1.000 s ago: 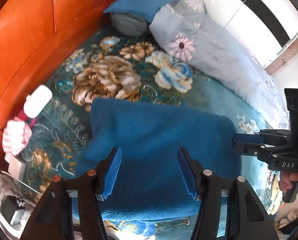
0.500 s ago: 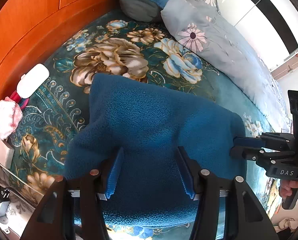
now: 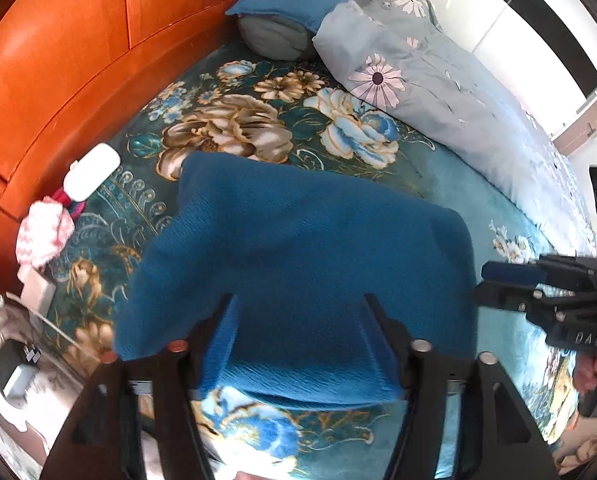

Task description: Fold clothes

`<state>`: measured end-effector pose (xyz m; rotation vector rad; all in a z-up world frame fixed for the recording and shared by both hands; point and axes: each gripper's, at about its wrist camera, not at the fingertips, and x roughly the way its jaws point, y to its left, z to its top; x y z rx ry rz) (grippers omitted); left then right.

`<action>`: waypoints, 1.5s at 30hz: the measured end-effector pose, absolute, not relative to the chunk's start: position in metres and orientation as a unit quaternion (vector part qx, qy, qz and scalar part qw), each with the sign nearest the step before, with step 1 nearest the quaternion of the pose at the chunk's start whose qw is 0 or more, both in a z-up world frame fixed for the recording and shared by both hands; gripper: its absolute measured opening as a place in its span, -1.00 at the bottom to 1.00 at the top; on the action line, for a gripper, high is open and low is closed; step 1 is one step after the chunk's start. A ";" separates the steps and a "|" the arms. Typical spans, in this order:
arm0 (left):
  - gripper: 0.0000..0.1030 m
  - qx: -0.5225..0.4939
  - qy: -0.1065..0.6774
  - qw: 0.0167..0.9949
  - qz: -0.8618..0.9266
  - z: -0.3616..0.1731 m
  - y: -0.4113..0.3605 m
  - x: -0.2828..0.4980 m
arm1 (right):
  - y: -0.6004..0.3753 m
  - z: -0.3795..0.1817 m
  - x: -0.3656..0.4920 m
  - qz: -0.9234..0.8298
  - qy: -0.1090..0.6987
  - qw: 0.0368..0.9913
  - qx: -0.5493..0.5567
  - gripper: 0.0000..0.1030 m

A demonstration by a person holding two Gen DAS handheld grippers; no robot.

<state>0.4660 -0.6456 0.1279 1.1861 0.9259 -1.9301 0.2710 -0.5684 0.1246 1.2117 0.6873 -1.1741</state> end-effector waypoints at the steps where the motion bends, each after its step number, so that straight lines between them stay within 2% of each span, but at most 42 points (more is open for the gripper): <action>1: 0.40 0.454 0.359 0.339 -0.742 0.128 -0.642 0.464 | -0.564 0.125 0.270 -0.512 0.298 0.611 0.526 -0.16; 5: 0.45 0.464 0.345 0.334 -0.744 0.128 -0.626 0.448 | -0.546 0.125 0.265 -0.522 0.294 0.601 0.529 0.06; 6: 0.50 0.466 0.340 0.332 -0.746 0.129 -0.623 0.444 | -0.541 0.125 0.264 -0.525 0.293 0.598 0.530 0.18; 7: 0.65 0.467 0.336 0.330 -0.749 0.129 -0.620 0.441 | -0.537 0.125 0.263 -0.529 0.290 0.596 0.530 0.30; 8: 0.71 0.466 0.330 0.328 -0.753 0.131 -0.617 0.437 | -0.533 0.126 0.262 -0.531 0.288 0.594 0.530 0.32; 15: 0.72 0.470 0.303 0.316 -0.767 0.140 -0.603 0.412 | -0.503 0.123 0.247 -0.545 0.285 0.574 0.540 0.57; 21: 0.81 0.486 0.291 0.301 -0.767 0.138 -0.590 0.396 | -0.476 0.121 0.236 -0.558 0.282 0.556 0.548 0.79; 24: 0.97 0.488 0.293 0.301 -0.766 0.136 -0.583 0.389 | -0.465 0.123 0.232 -0.564 0.280 0.550 0.550 0.88; 36: 1.00 0.486 0.330 0.344 -0.733 0.136 -0.535 0.386 | -0.430 0.126 0.230 -0.546 0.324 0.560 0.531 0.96; 45: 1.00 0.472 0.317 0.415 -0.710 0.150 -0.479 0.380 | -0.396 0.138 0.230 -0.518 0.369 0.593 0.494 0.96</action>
